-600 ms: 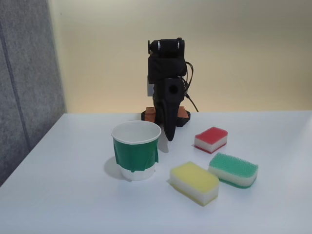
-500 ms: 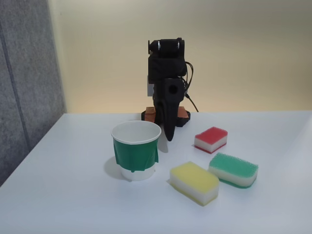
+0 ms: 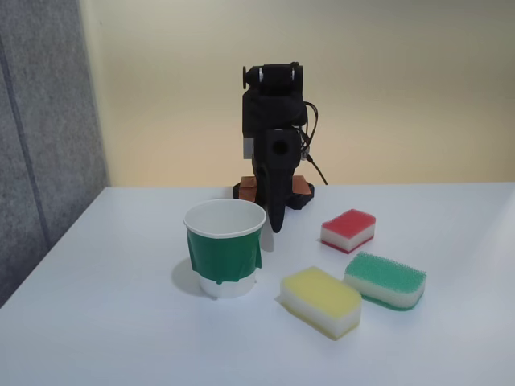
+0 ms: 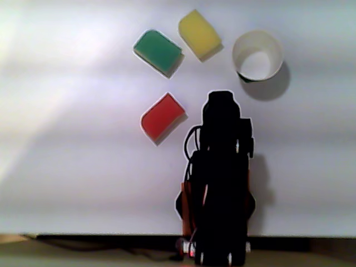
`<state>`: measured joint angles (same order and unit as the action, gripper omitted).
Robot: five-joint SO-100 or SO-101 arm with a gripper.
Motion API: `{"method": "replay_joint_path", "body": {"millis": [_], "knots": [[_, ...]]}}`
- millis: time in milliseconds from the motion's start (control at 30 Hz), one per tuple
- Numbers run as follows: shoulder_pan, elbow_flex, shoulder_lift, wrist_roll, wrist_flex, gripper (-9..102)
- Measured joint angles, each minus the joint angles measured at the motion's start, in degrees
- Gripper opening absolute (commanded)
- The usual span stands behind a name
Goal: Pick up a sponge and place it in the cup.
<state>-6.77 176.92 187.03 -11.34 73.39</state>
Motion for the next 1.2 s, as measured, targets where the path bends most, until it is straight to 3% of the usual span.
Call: {"method": "replay_joint_path", "body": {"millis": [267,633,900,1067,1200], "knots": [[1.1,-10.7,-3.3,-0.4,6.1,0],[17.7,-24.5,-19.0,3.1,10.1,0],[24.3,-35.9,-34.9,3.1,13.1,1],[28.1,-40.5,-43.4,3.1,12.0,1],[31.7,-40.6,-49.8,3.1,6.1,1]]}}
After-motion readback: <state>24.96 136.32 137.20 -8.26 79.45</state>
